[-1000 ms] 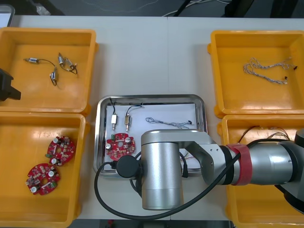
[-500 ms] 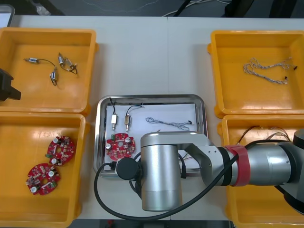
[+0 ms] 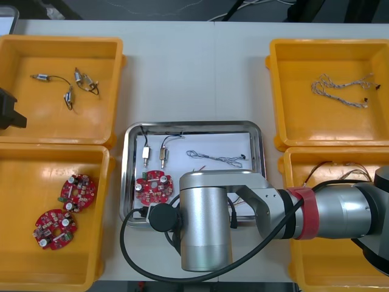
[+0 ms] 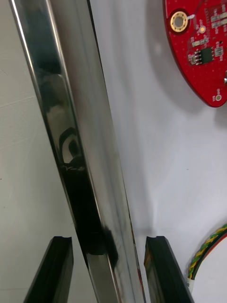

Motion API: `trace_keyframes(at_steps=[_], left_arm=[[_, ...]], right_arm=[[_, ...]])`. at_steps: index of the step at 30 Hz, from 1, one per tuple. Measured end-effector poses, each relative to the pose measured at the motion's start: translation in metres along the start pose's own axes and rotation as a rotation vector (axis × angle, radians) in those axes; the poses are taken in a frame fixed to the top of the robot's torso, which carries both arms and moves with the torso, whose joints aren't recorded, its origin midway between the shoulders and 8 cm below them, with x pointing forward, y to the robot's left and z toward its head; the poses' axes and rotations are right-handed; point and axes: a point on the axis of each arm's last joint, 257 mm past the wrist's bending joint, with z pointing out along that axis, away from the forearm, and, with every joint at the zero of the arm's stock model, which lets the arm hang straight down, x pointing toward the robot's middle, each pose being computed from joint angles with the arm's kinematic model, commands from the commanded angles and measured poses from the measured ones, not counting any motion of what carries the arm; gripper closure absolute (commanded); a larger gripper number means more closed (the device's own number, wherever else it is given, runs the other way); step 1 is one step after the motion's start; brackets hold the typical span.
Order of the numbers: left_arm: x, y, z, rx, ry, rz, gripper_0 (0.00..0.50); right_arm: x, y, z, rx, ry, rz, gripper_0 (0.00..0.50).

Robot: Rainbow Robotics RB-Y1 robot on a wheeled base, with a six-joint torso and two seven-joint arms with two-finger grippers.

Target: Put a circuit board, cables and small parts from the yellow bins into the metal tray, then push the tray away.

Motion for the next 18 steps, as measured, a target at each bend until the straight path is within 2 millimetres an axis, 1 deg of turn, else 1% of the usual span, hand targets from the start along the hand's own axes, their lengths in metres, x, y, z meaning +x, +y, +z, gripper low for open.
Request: trace_keyframes(at_steps=[1, 3, 4, 6, 9, 13, 14, 18], left_arm=[[0.0, 0.0, 0.0, 0.0, 0.0, 0.0, 0.0], [0.0, 0.0, 0.0, 0.0, 0.0, 0.0, 0.0], [0.0, 0.0, 0.0, 0.0, 0.0, 0.0, 0.0], [0.0, 0.0, 0.0, 0.0, 0.0, 0.0, 0.0], [0.0, 0.0, 0.0, 0.0, 0.0, 0.0, 0.0], [0.0, 0.0, 0.0, 0.0, 0.0, 0.0, 0.0], [0.0, 0.0, 0.0, 0.0, 0.0, 0.0, 0.0], [0.0, 0.0, 0.0, 0.0, 0.0, 0.001, 0.0]], right_arm=[[0.0, 0.0, 0.0, 0.001, -0.001, 0.0, 0.214], [-0.001, -0.001, 0.0, 0.003, -0.004, 0.0, 0.324], [-0.001, -0.001, 0.0, 0.003, -0.005, 0.0, 0.342], [-0.003, -0.001, 0.0, 0.007, -0.01, -0.006, 0.403], [-0.003, -0.002, 0.0, 0.009, -0.011, -0.041, 0.428], [-0.004, -0.003, -0.001, 0.012, -0.012, -0.048, 0.442], [-0.004, -0.004, -0.001, 0.014, -0.012, -0.049, 0.453], [-0.007, -0.012, -0.003, 0.03, -0.021, -0.053, 0.466]])
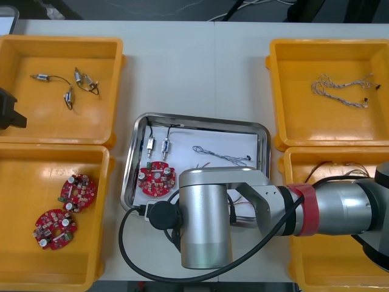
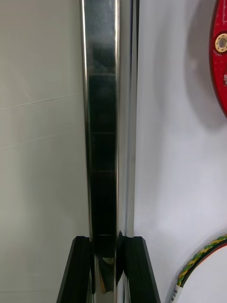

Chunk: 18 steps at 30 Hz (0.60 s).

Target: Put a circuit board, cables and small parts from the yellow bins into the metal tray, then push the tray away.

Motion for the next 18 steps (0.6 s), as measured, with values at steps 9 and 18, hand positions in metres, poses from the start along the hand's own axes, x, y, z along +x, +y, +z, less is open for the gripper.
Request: trace_keyframes(at_steps=[9, 18], left_arm=[[0.0, 0.0, 0.0, 0.0, 0.0, 0.001, 0.0], [0.0, 0.0, 0.0, 0.0, 0.0, 0.001, 0.0]], right_arm=[[-0.008, -0.029, -0.01, 0.064, -0.018, -0.025, 0.49], [-0.014, -0.053, -0.017, 0.121, -0.041, -0.049, 0.5]])
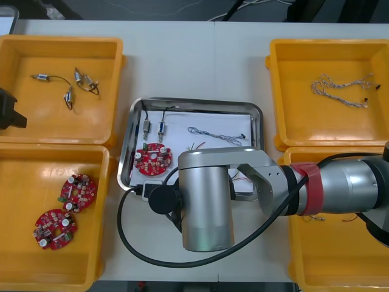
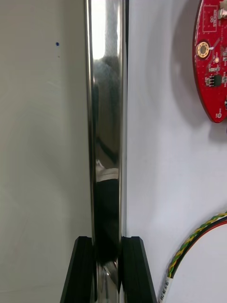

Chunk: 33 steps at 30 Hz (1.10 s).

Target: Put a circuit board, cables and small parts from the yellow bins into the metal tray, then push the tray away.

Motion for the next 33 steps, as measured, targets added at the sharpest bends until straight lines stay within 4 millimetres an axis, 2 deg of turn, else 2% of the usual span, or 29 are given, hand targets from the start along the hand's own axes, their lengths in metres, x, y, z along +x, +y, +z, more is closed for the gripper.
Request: trace_keyframes(at_steps=[17, 33], left_arm=[[0.0, 0.0, 0.0, 0.0, 0.0, 0.001, 0.0], [0.0, 0.0, 0.0, 0.0, 0.0, 0.001, 0.0]], right_arm=[[-0.002, -0.036, 0.002, 0.095, -0.034, -0.088, 0.5], [0.0, -0.085, 0.017, 0.18, -0.021, -0.087, 0.5]])
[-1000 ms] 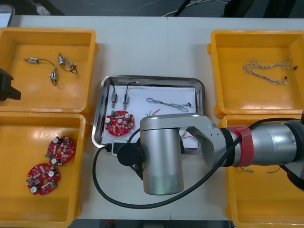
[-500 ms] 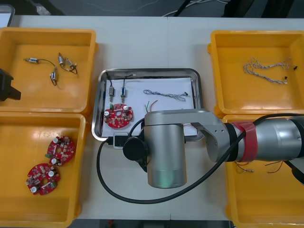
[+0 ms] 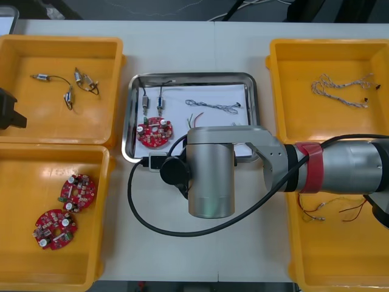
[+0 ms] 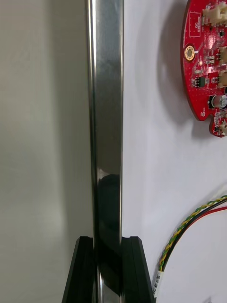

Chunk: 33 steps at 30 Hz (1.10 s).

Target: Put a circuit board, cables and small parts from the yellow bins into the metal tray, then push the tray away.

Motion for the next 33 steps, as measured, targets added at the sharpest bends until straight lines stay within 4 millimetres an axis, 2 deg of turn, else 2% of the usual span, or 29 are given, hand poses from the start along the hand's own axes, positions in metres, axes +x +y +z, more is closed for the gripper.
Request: trace_keyframes(at_steps=[15, 33], left_arm=[[0.0, 0.0, 0.0, 0.0, 0.0, 0.0, 0.0], [0.0, 0.0, 0.0, 0.0, 0.0, 0.0, 0.0]], right_arm=[[0.006, -0.044, 0.014, 0.066, 0.014, -0.023, 0.5], [0.009, -0.093, 0.021, 0.139, 0.02, -0.052, 0.5]])
